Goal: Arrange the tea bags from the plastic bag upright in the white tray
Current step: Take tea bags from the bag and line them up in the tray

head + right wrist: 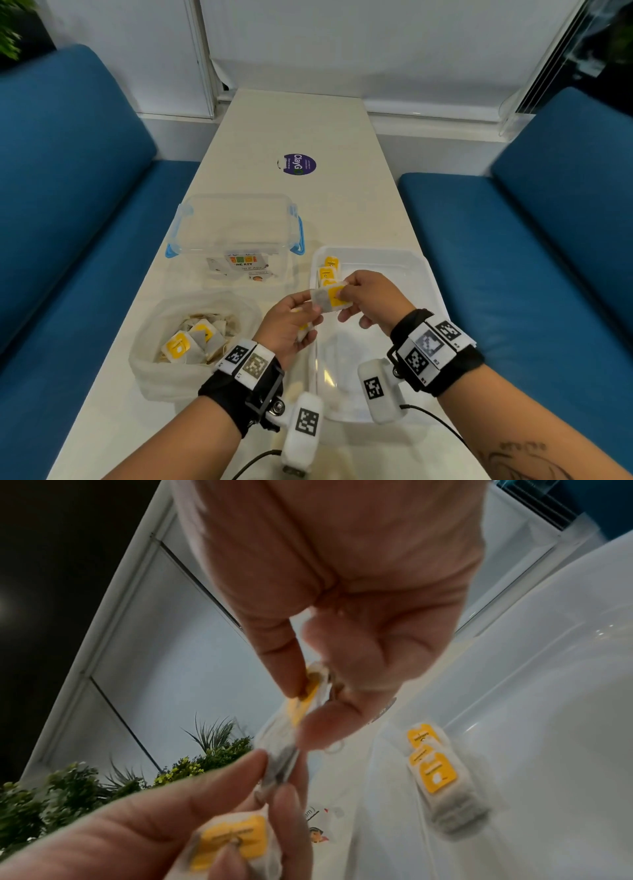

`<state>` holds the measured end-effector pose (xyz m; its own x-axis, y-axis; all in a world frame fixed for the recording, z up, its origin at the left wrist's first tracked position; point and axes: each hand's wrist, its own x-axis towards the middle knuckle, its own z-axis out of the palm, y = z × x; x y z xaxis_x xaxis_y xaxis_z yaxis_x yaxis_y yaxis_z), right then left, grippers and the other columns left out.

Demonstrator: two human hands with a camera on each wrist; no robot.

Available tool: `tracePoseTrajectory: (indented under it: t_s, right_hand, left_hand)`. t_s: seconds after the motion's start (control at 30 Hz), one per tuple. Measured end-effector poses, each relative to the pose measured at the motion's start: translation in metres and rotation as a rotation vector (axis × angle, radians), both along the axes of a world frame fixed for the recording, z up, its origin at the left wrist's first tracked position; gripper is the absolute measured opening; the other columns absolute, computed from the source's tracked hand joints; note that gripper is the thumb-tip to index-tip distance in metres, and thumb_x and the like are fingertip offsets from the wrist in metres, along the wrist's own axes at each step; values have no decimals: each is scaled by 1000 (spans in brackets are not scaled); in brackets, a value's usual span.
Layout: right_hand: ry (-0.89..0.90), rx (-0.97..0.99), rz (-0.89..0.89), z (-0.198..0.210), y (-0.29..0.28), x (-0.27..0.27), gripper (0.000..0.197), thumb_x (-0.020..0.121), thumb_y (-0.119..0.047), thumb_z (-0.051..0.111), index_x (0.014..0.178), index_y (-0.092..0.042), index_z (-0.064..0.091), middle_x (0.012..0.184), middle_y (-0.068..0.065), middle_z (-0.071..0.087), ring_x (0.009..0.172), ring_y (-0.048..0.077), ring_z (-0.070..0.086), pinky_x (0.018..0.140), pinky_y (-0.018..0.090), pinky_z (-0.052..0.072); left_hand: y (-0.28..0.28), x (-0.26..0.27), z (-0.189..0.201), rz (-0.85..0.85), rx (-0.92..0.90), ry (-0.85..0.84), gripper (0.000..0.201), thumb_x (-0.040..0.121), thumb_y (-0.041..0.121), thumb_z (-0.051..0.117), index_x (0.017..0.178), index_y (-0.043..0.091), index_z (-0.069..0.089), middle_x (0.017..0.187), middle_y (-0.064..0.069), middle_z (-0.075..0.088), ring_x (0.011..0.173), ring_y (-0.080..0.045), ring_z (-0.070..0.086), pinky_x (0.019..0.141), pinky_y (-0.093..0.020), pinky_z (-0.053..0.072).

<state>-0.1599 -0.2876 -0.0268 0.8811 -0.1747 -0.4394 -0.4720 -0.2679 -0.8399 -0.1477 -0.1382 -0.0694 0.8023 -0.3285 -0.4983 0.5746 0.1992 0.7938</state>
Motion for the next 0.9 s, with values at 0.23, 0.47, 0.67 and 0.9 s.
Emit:
tracePoseTrajectory:
  t_s: [0.23,0.47,0.67,0.9]
  right_hand:
    - [-152,-231,110,0,0,7,10,79,3,59,86,-3,64,68,7,58,59,15,49,51,20,38]
    - [-43,-459,252,-6,-12,15,16,87,-20,64,86,-5,69,67,-2,55,60,10,47,56,19,36]
    - [91,-473,255,-10,-21,27,14,91,-17,58,94,-6,67,59,-1,54,36,1,44,38,10,31]
    - [242,-420,203,-31,-16,38,19,94,-12,53,109,-4,62,62,1,54,52,7,49,36,14,32]
  left_hand:
    - [3,-3,-5,-18,8,84,17,86,3,61,99,14,60,81,1,63,70,-11,58,47,-15,48]
    - [8,-1,-10,70,-8,139,16,88,0,56,99,12,59,85,-3,62,69,-13,57,45,-15,48]
    - [8,-2,-13,69,-25,157,15,91,0,51,97,11,58,86,-5,62,70,-15,58,46,-16,50]
    - [12,0,-15,69,-49,171,20,90,-3,45,97,10,59,92,-7,61,74,-17,59,51,-20,53]
